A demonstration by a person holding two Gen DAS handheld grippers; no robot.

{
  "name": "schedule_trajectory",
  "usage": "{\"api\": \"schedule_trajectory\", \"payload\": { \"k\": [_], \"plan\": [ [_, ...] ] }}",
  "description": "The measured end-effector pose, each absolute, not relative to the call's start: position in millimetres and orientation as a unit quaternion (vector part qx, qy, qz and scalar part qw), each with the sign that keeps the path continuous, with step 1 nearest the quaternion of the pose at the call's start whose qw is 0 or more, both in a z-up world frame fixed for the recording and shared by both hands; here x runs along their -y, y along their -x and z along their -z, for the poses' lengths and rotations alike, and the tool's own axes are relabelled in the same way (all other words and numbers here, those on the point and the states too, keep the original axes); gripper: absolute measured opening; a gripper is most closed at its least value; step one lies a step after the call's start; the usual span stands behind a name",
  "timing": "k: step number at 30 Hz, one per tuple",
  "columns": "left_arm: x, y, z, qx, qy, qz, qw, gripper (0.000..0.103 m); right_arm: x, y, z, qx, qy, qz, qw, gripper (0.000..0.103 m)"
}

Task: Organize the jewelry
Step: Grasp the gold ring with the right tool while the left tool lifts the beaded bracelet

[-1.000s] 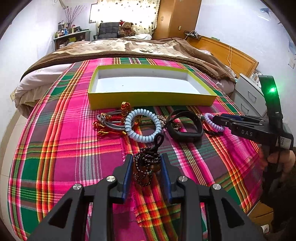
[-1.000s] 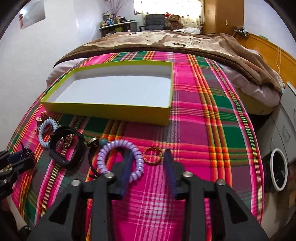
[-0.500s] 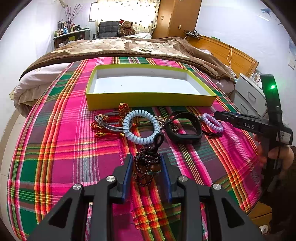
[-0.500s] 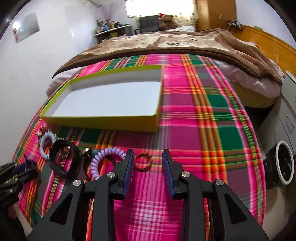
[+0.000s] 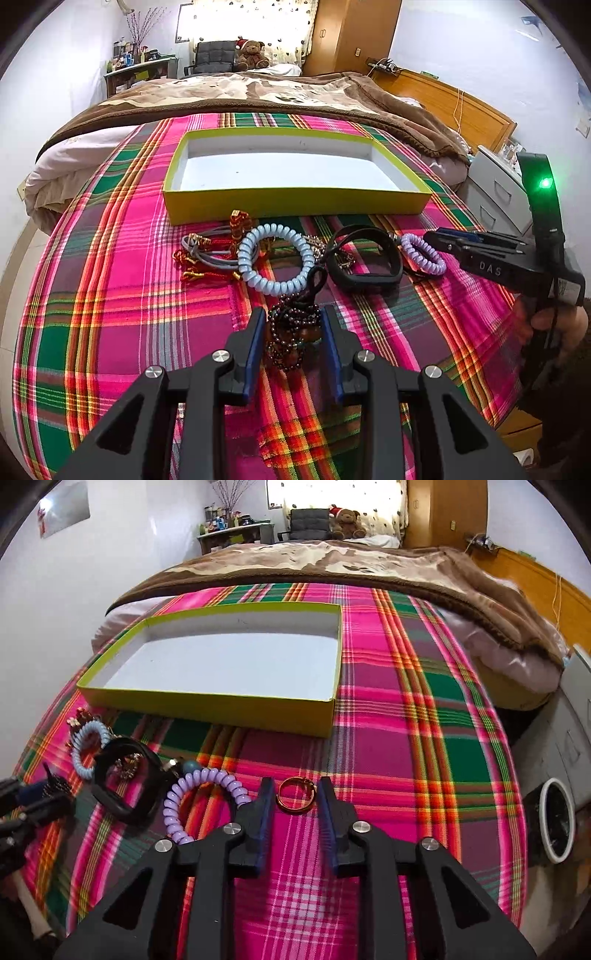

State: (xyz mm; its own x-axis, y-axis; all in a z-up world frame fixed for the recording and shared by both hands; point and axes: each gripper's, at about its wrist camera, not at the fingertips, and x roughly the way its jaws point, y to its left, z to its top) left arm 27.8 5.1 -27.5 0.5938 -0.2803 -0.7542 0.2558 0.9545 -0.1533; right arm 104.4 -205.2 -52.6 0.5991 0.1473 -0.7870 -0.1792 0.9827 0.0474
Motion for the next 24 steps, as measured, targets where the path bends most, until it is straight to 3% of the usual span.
{"api": "schedule_trajectory", "payload": {
  "k": [13,24],
  "plan": [
    [-4,-39,9,-0.408,0.004,0.147,0.901,0.031,213,-100,31,-0.409,0.005,-0.095,0.908,0.024],
    [-12,-94,-18,-0.387,0.006,0.141,0.911,0.031,215,-141,-11,-0.383,-0.008,-0.114,0.917,0.024]
  ]
}}
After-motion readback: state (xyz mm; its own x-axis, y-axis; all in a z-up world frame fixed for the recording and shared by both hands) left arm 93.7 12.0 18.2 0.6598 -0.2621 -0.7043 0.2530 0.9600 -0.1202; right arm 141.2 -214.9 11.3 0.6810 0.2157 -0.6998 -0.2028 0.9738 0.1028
